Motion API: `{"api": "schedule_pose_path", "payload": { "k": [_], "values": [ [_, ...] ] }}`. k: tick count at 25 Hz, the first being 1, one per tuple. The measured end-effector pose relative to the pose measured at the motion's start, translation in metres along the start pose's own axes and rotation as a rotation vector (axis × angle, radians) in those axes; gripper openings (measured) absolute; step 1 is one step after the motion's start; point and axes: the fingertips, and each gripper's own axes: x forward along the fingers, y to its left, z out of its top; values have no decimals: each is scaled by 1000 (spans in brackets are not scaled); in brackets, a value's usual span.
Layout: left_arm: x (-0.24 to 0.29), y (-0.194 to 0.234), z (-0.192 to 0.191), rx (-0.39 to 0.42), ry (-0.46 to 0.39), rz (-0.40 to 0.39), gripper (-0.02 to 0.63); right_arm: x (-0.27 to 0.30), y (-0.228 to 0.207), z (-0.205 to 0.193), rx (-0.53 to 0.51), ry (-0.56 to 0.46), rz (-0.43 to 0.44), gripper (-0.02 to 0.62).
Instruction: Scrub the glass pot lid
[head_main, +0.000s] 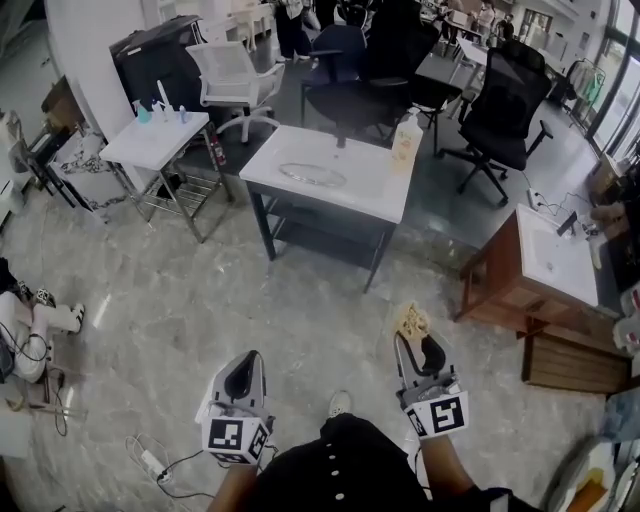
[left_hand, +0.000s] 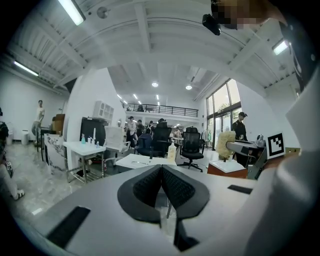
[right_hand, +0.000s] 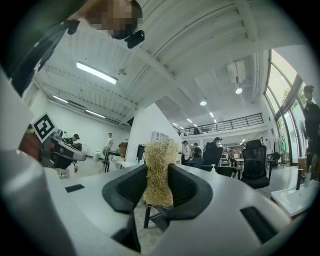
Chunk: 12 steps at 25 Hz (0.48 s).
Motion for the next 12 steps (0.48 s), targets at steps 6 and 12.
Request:
{"api": "schedule_pose_path", "payload": {
  "k": [6,12],
  "values": [
    [50,3,13,-10,10,23,26,41,-39,-4,1,-5,14,143],
    [92,-1,14,-19,12,40,26,67,-68,-12,-8,-15,49,143]
  ]
}}
